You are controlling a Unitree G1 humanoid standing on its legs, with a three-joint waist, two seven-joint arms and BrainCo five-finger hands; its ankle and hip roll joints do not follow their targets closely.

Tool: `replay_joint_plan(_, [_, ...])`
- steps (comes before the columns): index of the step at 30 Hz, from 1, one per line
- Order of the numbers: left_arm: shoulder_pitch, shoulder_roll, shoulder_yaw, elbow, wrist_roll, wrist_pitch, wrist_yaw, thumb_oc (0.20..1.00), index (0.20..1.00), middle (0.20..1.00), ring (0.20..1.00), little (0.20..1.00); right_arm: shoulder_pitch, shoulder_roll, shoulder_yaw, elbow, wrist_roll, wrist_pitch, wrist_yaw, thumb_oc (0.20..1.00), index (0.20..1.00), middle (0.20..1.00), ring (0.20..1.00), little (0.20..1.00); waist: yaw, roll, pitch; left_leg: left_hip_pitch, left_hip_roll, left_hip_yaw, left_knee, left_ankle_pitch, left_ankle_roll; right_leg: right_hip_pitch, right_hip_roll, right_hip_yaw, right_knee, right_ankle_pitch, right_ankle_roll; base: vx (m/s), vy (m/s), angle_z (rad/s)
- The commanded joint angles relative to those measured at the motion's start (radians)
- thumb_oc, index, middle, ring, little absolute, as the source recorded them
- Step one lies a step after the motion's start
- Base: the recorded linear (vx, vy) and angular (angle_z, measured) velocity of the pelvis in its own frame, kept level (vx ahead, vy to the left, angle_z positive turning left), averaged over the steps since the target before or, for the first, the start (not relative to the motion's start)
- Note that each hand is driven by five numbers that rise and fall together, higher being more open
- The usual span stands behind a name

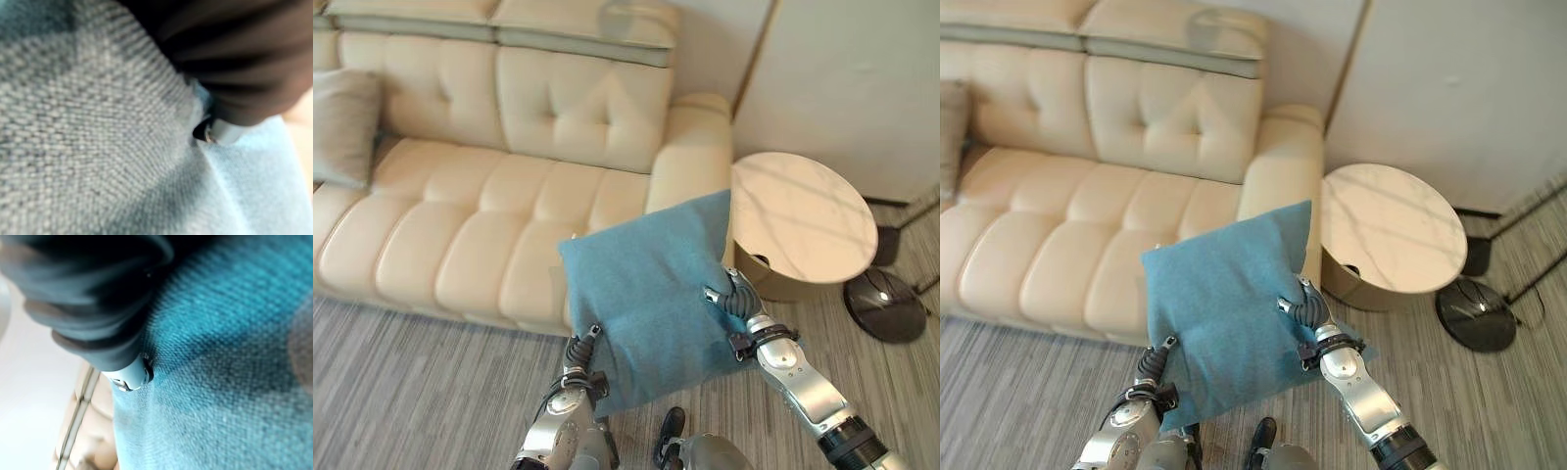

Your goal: Pick up all the scattered cushions and arrange them neatly on the sofa.

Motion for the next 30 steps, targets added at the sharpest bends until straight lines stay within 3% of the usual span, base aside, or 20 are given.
replay_joint_plan(1, [-0.044,0.014,0.025,-0.131,0.058,-0.066,-0.035,0.2,0.2,0.2,0.2,0.2,-0.086,0.077,0.07,-0.093,0.021,-0.089,0.034,0.2,0.2,0.2,0.2,0.2,0.014,-0.02,-0.056,0.106,0.048,-0.113,-0.059,0.053,-0.091,-0.001,0.06,0.01,-0.161,-0.023,0.056,0.01,0.257,1.11])
replay_joint_plan(12, [-0.023,0.055,0.065,-0.169,0.067,-0.077,-0.013,0.2,0.2,0.2,0.2,0.2,-0.142,0.139,0.108,-0.076,0.006,-0.079,0.054,0.2,0.2,0.2,0.2,0.2,0.065,-0.065,-0.059,0.108,-0.037,-0.141,-0.059,-0.007,-0.024,-0.014,-0.014,0.049,-0.137,0.045,0.131,0.02,0.282,0.2])
replay_joint_plan(16, [-0.038,0.065,0.07,-0.181,0.074,-0.083,0.004,0.2,0.2,0.2,0.2,0.2,-0.16,0.157,0.116,-0.07,0.004,-0.075,0.052,0.2,0.2,0.2,0.2,0.2,0.067,-0.054,-0.051,0.125,-0.069,-0.178,-0.059,-0.03,0.012,-0.051,-0.053,0.103,0.016,0.029,0.139,0.05,0.258,0.1])
replay_joint_plan(17, [-0.05,0.07,0.064,-0.18,0.079,-0.085,0.01,0.2,0.2,0.2,0.2,0.2,-0.162,0.158,0.114,-0.067,0.0,-0.078,0.049,0.2,0.2,0.2,0.2,0.2,0.056,-0.052,-0.046,0.13,-0.075,-0.193,-0.059,-0.036,0.02,-0.083,-0.038,0.17,0.085,0.008,0.132,0.07,0.193,0.06])
replay_joint_plan(19, [-0.072,0.07,0.055,-0.173,0.085,-0.092,0.016,0.2,0.2,0.2,0.2,0.2,-0.178,0.158,0.112,-0.06,0.002,-0.082,0.047,0.2,0.2,0.2,0.2,0.2,0.032,-0.058,-0.046,0.127,-0.082,-0.21,-0.059,-0.033,0.022,-0.155,0.063,0.306,0.099,-0.01,0.107,0.04,0.104,0.3])
replay_joint_plan(20, [-0.078,0.071,0.057,-0.173,0.087,-0.094,0.018,0.2,0.2,0.2,0.2,0.2,-0.186,0.157,0.113,-0.054,0.008,-0.085,0.044,0.2,0.2,0.2,0.2,0.2,0.029,-0.06,-0.044,0.132,-0.088,-0.212,-0.059,-0.033,0.021,-0.173,0.091,0.321,0.078,-0.011,0.101,0.02,0.05,0.6])
replay_joint_plan(21, [-0.078,0.071,0.057,-0.173,0.087,-0.094,0.018,0.2,0.2,0.2,0.2,0.2,-0.186,0.157,0.113,-0.054,0.008,-0.085,0.044,0.2,0.2,0.2,0.2,0.2,0.029,-0.06,-0.044,0.132,-0.088,-0.212,-0.059,-0.033,0.021,-0.172,0.092,0.321,0.078,-0.011,0.101,0.19,0.04,0.4])
replay_joint_plan(22, [-0.093,0.068,0.07,-0.164,0.094,-0.083,0.02,0.2,0.2,0.2,0.2,0.2,-0.216,0.166,0.125,-0.041,0.031,-0.086,0.037,0.2,0.2,0.2,0.2,0.2,0.043,-0.077,-0.029,0.159,-0.105,-0.211,-0.059,-0.048,0.013,-0.211,0.126,0.243,0.005,0.017,0.11,0.16,0.008,0.15])
replay_joint_plan(25, [-0.104,0.061,0.077,-0.156,0.092,-0.078,0.022,0.2,0.2,0.2,0.2,0.2,-0.232,0.167,0.126,-0.033,0.035,-0.085,0.036,0.2,0.2,0.2,0.2,0.2,0.044,-0.085,-0.03,0.177,-0.116,-0.213,-0.059,-0.066,0.007,-0.213,0.137,0.179,-0.062,0.044,0.129,0.25,-0.022,0.1])
replay_joint_plan(27, [-0.112,0.051,0.075,-0.15,0.094,-0.081,0.02,0.2,0.2,0.2,0.2,0.2,-0.232,0.155,0.121,-0.039,0.028,-0.084,0.035,0.2,0.2,0.2,0.2,0.2,0.035,-0.077,-0.033,0.203,-0.128,-0.234,-0.059,-0.085,0.007,-0.211,0.143,0.175,-0.083,0.048,0.129,0.4,-0.031,0.3])
replay_joint_plan(28, [-0.112,0.037,0.07,-0.141,0.086,-0.084,0.016,0.2,0.2,0.2,0.2,0.2,-0.21,0.136,0.108,-0.053,0.027,-0.088,0.04,0.2,0.2,0.2,0.2,0.2,0.022,-0.068,-0.051,0.253,-0.134,-0.255,-0.059,-0.109,0.004,-0.186,0.155,0.196,-0.078,0.031,0.103,0.3,-0.039,0.47])
replay_joint_plan(30, [-0.109,0.03,0.065,-0.142,0.085,-0.085,0.014,0.2,0.2,0.2,0.2,0.2,-0.195,0.129,0.103,-0.055,0.028,-0.087,0.042,0.2,0.2,0.2,0.2,0.2,0.015,-0.059,-0.061,0.264,-0.132,-0.261,-0.03,-0.132,-0.001,-0.17,0.156,0.197,-0.072,0.021,0.092,0.38,-0.054,0.55])
